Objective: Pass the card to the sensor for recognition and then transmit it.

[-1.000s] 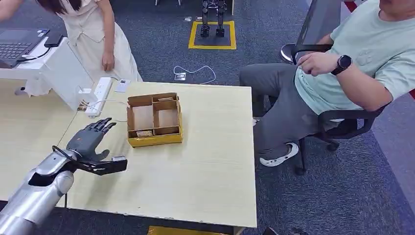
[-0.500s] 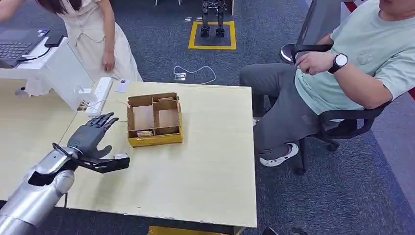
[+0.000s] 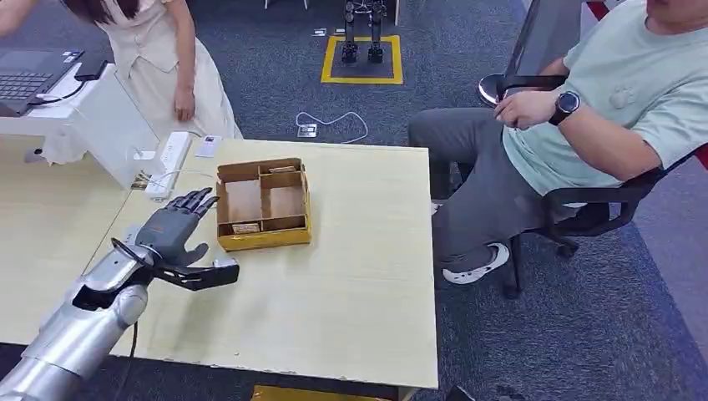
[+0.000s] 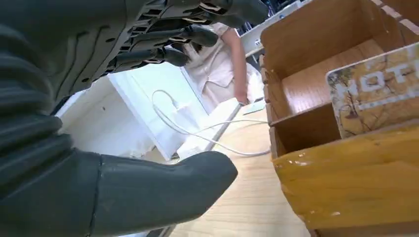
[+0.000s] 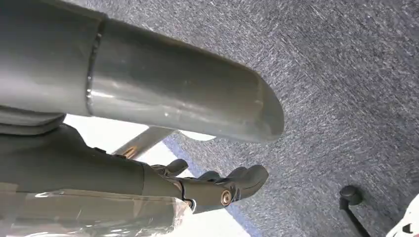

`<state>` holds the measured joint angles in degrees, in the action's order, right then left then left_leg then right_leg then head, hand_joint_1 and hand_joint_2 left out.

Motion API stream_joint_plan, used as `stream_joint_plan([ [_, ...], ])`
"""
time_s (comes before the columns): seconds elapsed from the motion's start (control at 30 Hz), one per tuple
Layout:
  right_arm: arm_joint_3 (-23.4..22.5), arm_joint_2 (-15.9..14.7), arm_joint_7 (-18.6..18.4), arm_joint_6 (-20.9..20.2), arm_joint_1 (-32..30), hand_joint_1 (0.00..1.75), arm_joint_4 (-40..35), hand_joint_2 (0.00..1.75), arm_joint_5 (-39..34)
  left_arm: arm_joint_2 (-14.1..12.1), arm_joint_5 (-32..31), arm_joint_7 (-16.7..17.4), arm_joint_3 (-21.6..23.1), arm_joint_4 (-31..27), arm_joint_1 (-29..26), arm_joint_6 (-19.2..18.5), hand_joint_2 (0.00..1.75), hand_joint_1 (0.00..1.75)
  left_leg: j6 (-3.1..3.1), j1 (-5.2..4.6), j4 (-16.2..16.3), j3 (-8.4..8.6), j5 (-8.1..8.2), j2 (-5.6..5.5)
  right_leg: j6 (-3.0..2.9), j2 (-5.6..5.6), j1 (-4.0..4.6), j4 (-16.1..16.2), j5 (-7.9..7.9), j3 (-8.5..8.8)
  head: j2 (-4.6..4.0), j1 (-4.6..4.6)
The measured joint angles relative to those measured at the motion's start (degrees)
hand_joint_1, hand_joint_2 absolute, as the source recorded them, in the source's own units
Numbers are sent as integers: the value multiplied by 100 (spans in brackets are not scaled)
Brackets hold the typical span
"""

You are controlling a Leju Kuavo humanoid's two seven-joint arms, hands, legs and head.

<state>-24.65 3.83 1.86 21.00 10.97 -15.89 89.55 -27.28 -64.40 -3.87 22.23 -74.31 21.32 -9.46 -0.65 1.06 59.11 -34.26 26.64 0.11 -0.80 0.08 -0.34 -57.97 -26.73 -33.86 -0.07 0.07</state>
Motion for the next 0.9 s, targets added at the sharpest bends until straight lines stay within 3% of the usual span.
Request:
stream_joint_plan([
  [0.17,15,0,0,-44,4,0,-4,0,9,-26,110,-42,90,17,50,-136,175,0,1,0,0,0,-1,-2,0,-2,0,0,0,0,0,0],
  [0.37,70,33,-35,-70,37,0,-22,0,11,230,-28,269,243,299,165,-77,175,0,1,-2,1,0,-1,2,1,2,-1,0,1,2,0,0],
  [0.9,223,72,-42,-155,92,0,-44,0,9,393,-135,253,426,1073,559,-199,175,0,1,-1,2,0,-1,4,1,4,-1,0,1,-1,0,-2],
])
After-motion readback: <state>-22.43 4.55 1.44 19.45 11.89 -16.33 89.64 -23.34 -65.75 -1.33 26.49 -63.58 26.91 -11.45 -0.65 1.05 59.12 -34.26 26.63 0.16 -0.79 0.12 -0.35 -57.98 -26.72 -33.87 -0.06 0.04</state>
